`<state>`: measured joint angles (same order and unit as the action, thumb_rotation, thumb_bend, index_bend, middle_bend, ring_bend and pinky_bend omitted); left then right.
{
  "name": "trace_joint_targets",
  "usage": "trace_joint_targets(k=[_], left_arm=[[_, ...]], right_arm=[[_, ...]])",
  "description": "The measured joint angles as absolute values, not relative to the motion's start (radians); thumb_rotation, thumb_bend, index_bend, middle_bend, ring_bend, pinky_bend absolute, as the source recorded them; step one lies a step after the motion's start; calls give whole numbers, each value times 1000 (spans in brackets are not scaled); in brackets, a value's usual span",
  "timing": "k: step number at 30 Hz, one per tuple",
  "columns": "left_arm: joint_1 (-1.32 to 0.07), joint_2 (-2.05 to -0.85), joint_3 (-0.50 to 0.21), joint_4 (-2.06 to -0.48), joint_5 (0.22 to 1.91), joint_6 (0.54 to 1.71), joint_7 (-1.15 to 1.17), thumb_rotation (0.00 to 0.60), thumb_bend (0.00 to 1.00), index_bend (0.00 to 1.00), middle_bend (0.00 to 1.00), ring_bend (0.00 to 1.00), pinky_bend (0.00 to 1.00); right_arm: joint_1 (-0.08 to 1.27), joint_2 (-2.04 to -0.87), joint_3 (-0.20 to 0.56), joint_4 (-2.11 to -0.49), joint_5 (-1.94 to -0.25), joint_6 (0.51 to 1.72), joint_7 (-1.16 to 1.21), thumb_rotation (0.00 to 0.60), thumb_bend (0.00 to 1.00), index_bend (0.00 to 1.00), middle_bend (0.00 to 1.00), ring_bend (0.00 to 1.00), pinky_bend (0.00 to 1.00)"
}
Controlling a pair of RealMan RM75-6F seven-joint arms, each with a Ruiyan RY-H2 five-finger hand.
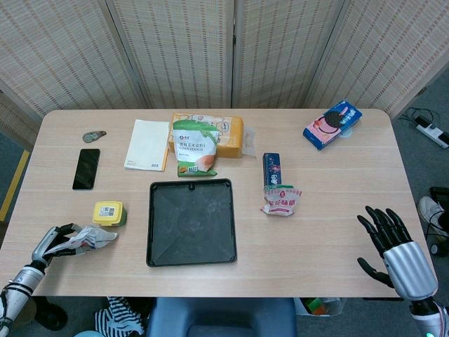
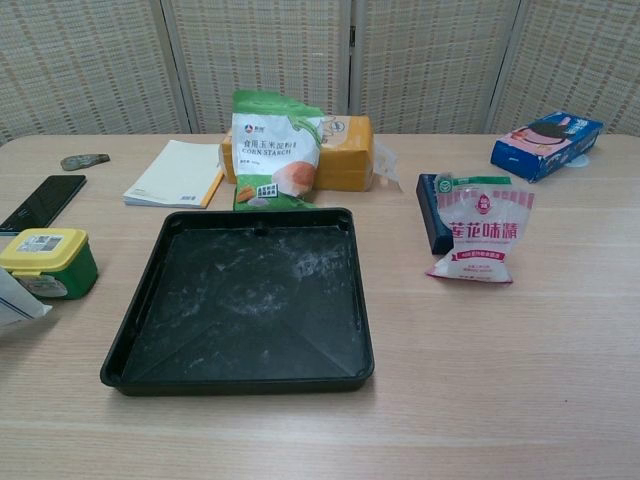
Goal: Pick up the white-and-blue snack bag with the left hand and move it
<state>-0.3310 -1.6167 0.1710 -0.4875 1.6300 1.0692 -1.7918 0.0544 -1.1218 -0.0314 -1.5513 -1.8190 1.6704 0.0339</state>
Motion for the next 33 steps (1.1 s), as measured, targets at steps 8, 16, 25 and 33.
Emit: trace_joint_targets(k=[8,16,25,33], left_arm=[[-332,-1513,180,-648,1641,1115,-1758,600,152,777,829,1000,1000],[-361,-1382,158,-946,1586,1041,-1419,600,153,796,853,1000,1000],[-391,-1186,65,-1439,1355,957,-847,600,152,811,868,1000,1000],[-461,-1055,-35,-1628,1094,856,-573,600,153,819,880,1000,1000]], right_arm=[[58,-1123,-31,-1550,-1817,1662,34,600,263,0,0,0,0],[64,-1128,-35,-1555,-1818,1644,16,600,262,0,0,0,0],[63,-1127,-43,-1556,-1829,1644,11,600,262,0,0,0,0],[62,-1127,-44,-1556,-1831,1645,11,600,262,0,0,0,0]])
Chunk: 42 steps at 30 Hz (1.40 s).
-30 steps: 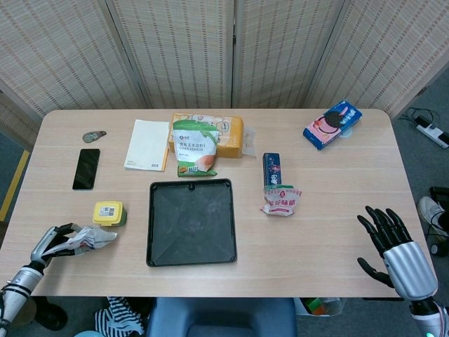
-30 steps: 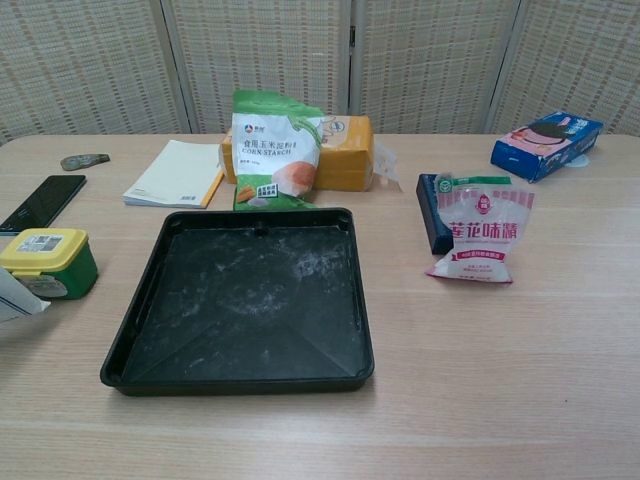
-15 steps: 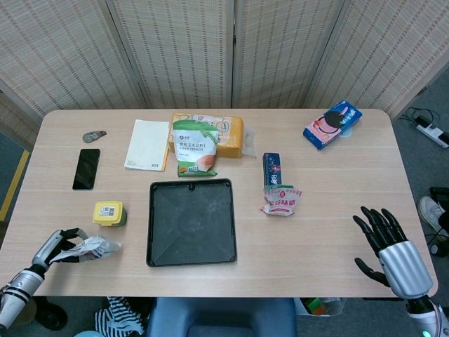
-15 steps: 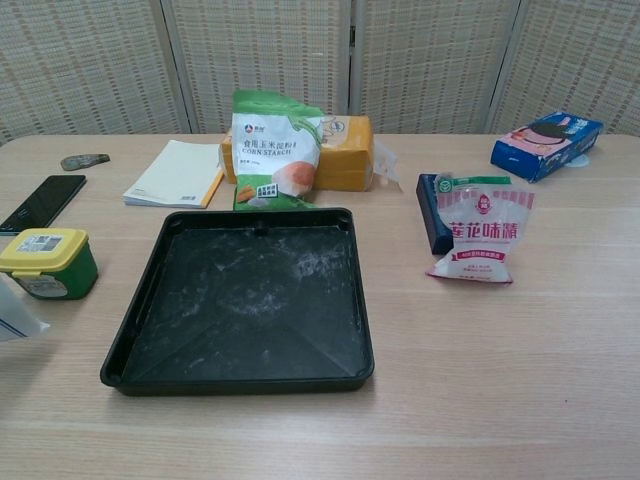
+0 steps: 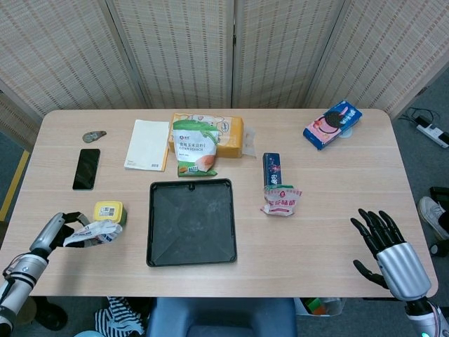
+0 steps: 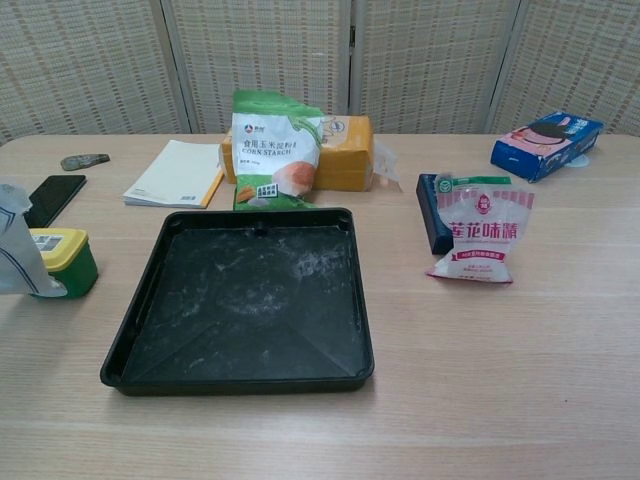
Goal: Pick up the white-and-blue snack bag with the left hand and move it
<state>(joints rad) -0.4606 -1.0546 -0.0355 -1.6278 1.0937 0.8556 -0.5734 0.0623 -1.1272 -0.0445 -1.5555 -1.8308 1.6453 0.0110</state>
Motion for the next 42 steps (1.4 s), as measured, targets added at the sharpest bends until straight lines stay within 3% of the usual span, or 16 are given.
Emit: trace_joint_targets(k=[9,17,28,42], left_arm=[[-527,-1004,-71,-1715,873,831,-297,600,156,845,901,1000,1000],[-601,-1024,-60,-1798,672,890,-3,600,157,859,915,1000,1000],[-724,-1094,-65,-1937,366,1088,325,600,157,862,919,1000,1000],[-833,-1248,-116,-2036,169,1386,632,600,158,870,926,1000,1000]], right_arm=[[66,-1131,-44,-1556,-1824,1630,2,600,262,0,0,0,0],[65,-1129,-46,-1557,-1831,1639,6,600,261,0,0,0,0],[56,-1120,-57,-1550,-1858,1671,27,600,262,0,0,0,0],[46,-1117,-65,-1547,-1873,1688,29,600,263,0,0,0,0]])
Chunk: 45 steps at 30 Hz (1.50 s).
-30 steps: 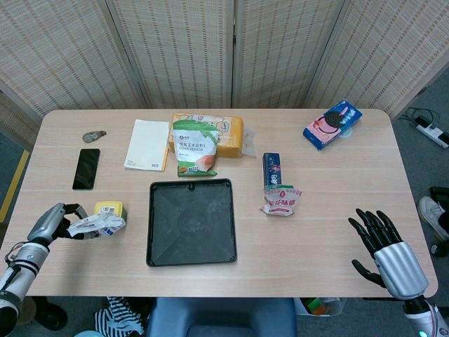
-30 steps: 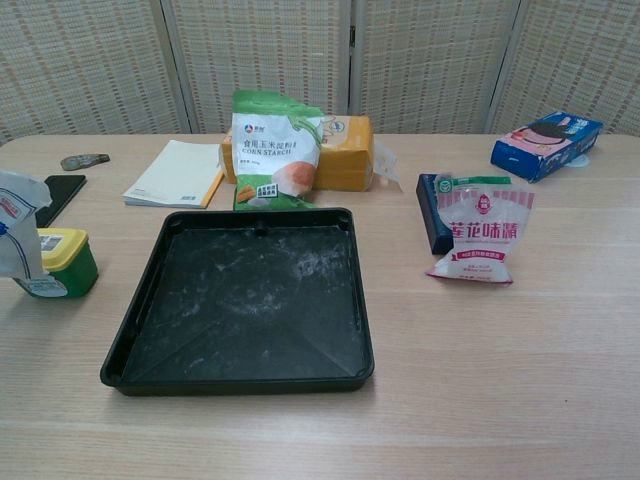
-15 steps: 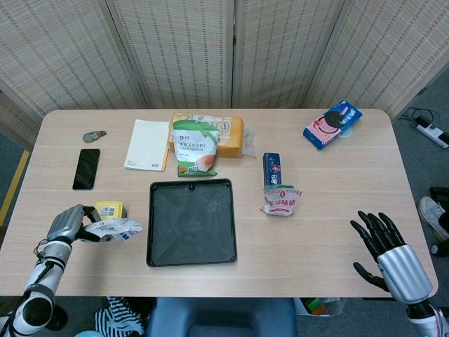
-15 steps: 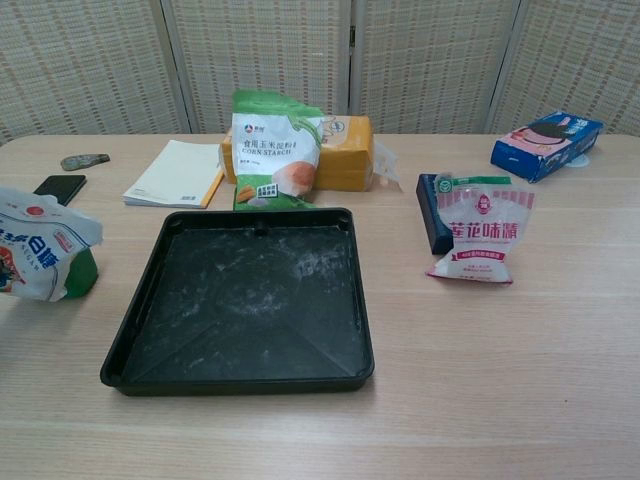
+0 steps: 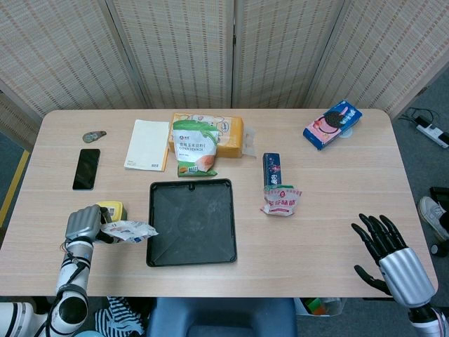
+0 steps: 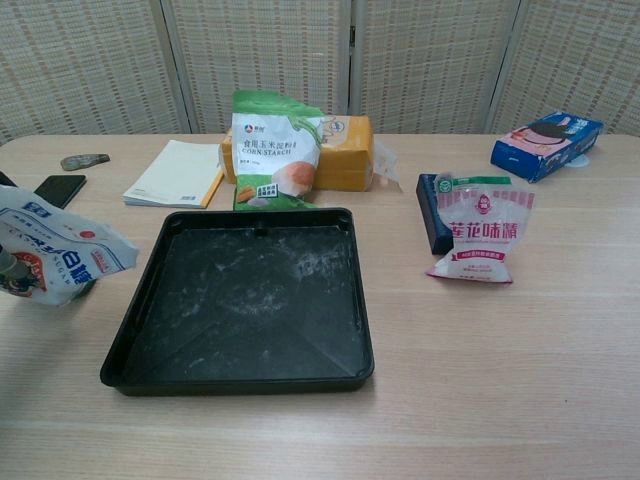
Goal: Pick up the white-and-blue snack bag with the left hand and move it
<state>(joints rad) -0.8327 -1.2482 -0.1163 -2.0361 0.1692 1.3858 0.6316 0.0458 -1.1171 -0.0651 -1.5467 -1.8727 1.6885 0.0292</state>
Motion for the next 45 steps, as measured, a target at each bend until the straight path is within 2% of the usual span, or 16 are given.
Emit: trace_joint_targets(k=[10,16,45], left_arm=[[-868,-1375,-129,-1998,145,1535,787,600,158,889,945,1000,1000],[-874,-1412,-143,-1960,146,1608,872,600,159,891,946,1000,1000],[-870,-1595,-204,-1921,193,1819,1130,600,166,895,952,1000,1000]], right_arm=[[32,-1114,-73,-1532,-1894,1720,43,600,262,0,0,0,0],[32,-1115,-72,-1535,-1892,1716,39,600,262,0,0,0,0],[17,-1106,-76,-1522,-1919,1761,65,600,262,0,0,0,0]])
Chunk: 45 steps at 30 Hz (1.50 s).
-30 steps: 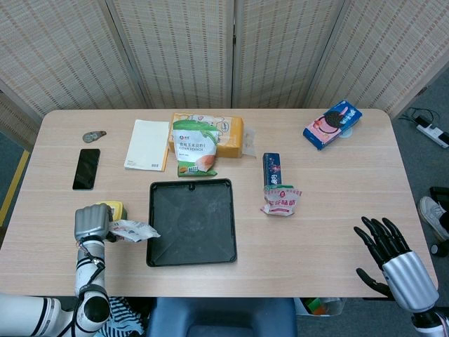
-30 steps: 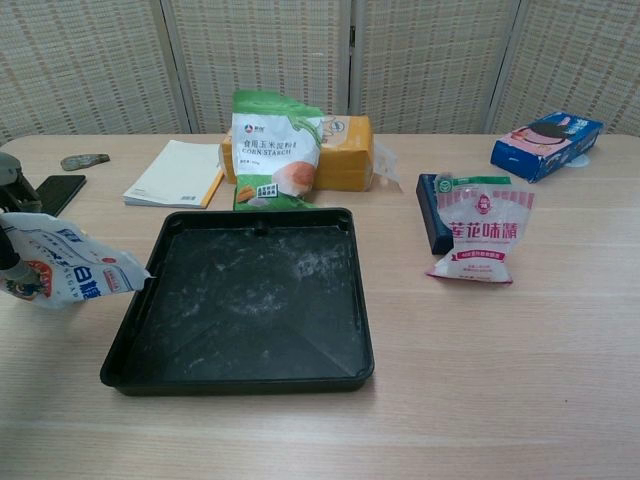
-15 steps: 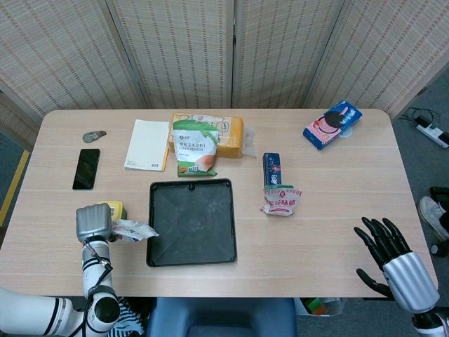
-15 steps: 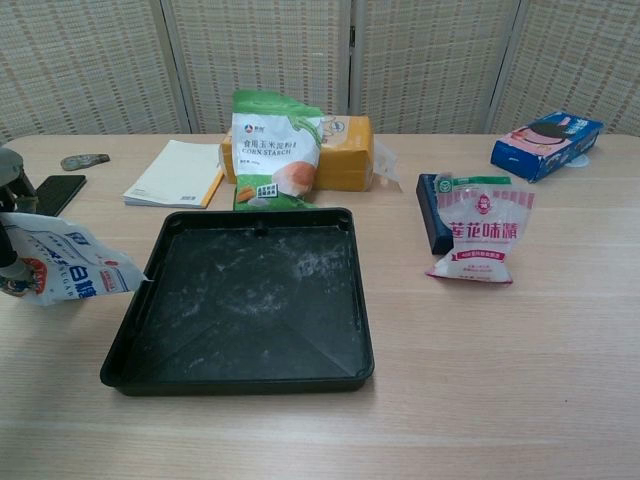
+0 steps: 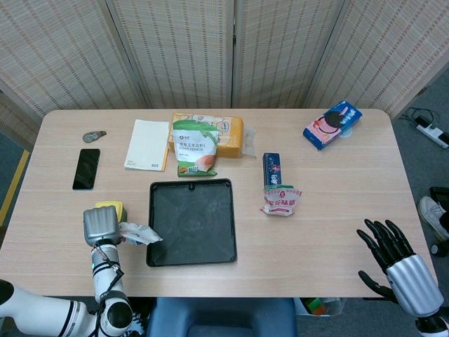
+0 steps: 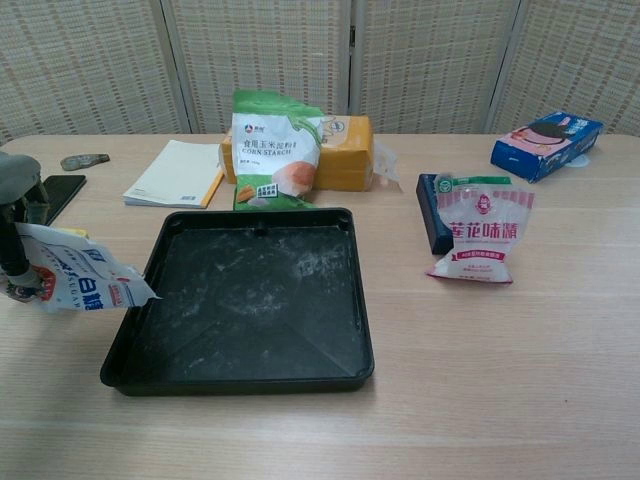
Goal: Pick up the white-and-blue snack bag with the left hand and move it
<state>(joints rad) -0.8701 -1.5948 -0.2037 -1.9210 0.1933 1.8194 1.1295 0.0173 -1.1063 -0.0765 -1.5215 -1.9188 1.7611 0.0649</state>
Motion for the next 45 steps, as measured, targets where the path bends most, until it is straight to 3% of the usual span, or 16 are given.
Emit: trace_joint_targets(k=[27,45], left_arm=[[-886,-1785,-207,-1850,332,1994,1357,600,170,898,954,1000,1000],[-853,-1801,-239,-1850,372,1984,1420,600,168,904,962,1000,1000]], right_arm=[[3,-1097,-82,-1498,-1949,1813,104,600,262,0,0,0,0],[1,-1098,-82,-1498,-1948,1809,102,600,262,0,0,0,0]])
